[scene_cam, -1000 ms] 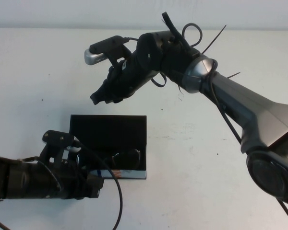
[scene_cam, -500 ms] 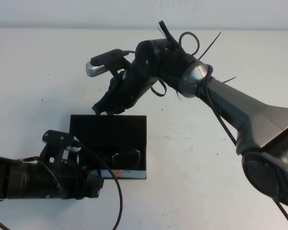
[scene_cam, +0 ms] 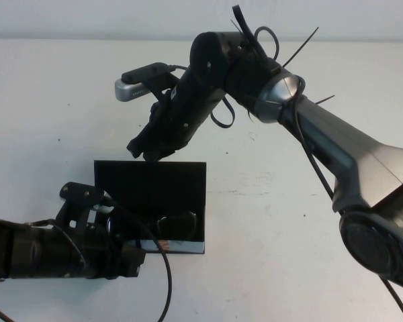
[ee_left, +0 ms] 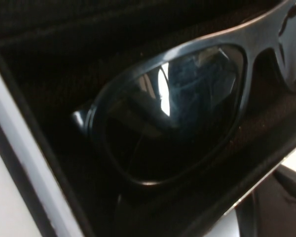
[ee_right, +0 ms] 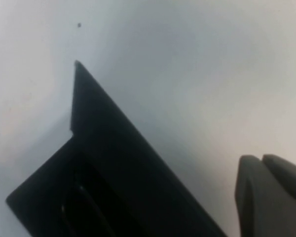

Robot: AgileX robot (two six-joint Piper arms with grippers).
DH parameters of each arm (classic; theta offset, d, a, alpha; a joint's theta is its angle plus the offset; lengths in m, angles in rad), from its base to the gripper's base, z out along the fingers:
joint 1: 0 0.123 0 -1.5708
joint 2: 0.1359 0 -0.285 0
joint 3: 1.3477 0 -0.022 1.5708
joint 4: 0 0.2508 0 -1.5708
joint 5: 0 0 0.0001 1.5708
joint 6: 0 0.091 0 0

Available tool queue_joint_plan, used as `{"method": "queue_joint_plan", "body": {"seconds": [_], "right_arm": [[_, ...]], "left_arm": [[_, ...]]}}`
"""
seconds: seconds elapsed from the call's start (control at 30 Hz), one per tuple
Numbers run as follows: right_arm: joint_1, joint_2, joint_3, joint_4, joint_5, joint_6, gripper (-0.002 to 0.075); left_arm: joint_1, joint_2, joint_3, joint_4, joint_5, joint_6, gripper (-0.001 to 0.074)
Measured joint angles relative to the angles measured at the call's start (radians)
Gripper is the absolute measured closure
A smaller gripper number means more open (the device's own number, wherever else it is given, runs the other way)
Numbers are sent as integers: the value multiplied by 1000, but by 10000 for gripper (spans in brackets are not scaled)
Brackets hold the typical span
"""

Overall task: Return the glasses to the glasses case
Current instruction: Close the glasses case

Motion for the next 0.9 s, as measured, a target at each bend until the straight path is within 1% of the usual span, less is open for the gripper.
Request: {"method": "queue_joint_plan", "body": {"seconds": [0.13, 0.33, 0.9], "right_arm": [[0, 0, -27, 9, 33, 0, 739], [6, -10, -14, 33, 38, 24, 739], [79, -214, 388, 56, 38, 50, 739]], "left_arm": [[0, 0, 0, 0, 0, 2, 736], [0, 0, 0, 0, 0, 8, 736], [0, 0, 0, 0, -5, 50, 736]]}}
